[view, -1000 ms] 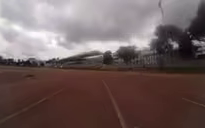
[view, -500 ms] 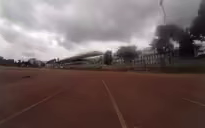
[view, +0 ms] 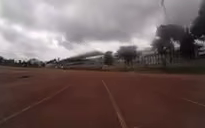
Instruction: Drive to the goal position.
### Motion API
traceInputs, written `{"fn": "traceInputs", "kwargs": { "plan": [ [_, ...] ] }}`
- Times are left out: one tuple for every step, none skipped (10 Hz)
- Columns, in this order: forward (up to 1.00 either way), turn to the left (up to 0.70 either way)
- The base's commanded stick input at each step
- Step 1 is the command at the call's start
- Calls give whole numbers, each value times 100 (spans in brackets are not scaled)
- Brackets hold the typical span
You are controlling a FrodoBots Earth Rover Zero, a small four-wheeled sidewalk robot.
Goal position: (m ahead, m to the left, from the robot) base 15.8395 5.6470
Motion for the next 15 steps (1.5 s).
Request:
{"fn": "traceInputs", "kwargs": {
  "plan": [
    [70, 0],
    [70, 0],
    [70, 0],
    [70, 0],
    [70, 0],
    [70, 0],
    [70, 0],
    [70, 0],
    [70, 0],
    [70, 0],
    [70, 0],
    [70, 0],
    [70, 0],
    [70, 0],
    [70, 0]
  ]
}}
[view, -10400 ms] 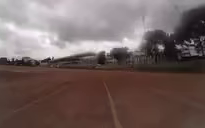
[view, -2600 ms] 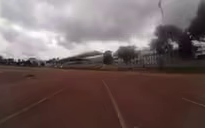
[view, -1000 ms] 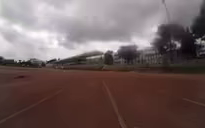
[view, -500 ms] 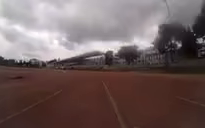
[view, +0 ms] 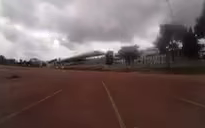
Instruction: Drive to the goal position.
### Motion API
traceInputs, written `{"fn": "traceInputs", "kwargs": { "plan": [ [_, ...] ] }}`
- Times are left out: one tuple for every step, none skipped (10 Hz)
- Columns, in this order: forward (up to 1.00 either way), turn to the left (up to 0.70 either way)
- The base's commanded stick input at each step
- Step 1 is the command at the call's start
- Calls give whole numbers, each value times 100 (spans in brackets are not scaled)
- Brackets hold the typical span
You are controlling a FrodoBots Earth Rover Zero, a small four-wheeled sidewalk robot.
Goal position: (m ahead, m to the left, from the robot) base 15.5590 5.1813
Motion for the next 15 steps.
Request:
{"fn": "traceInputs", "kwargs": {
  "plan": [
    [70, 0],
    [70, 0],
    [70, 0],
    [70, 0],
    [70, 0],
    [70, 0],
    [70, 0],
    [70, 0],
    [70, 0],
    [70, 0],
    [70, 0],
    [70, 0],
    [70, 0],
    [70, 0],
    [70, 0]
  ]
}}
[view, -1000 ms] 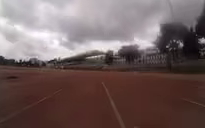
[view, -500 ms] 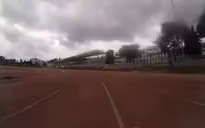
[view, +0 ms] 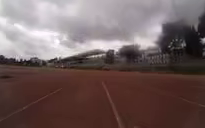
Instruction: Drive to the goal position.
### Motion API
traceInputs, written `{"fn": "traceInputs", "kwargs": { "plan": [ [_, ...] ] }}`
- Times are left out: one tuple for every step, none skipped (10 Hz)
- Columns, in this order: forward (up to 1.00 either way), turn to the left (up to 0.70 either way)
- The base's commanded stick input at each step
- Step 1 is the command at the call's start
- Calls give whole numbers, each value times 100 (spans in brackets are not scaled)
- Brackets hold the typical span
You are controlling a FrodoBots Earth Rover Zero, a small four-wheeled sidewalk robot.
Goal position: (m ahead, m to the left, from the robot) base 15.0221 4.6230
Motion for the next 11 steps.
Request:
{"fn": "traceInputs", "kwargs": {
  "plan": [
    [70, 0],
    [70, 0],
    [70, 0],
    [70, 0],
    [70, 0],
    [70, 0],
    [70, 0],
    [70, 0],
    [70, 0],
    [70, 0],
    [70, 0]
  ]
}}
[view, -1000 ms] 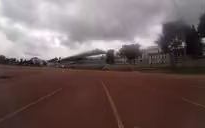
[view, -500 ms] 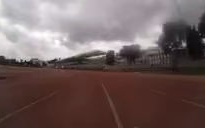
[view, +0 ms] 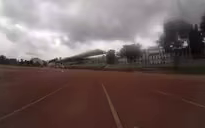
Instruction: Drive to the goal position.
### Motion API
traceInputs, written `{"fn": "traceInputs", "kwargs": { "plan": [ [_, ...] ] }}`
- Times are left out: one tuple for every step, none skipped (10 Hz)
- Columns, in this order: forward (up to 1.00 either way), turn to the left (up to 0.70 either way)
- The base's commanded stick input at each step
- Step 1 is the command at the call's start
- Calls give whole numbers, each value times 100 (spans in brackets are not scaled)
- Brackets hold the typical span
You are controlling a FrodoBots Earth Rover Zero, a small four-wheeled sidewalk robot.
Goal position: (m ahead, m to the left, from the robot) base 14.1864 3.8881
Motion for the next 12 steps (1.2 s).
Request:
{"fn": "traceInputs", "kwargs": {
  "plan": [
    [70, 0],
    [70, 0],
    [70, 0],
    [70, 0],
    [70, 0],
    [70, 0],
    [70, 0],
    [70, 0],
    [70, 0],
    [70, 0],
    [70, 0],
    [70, 0]
  ]
}}
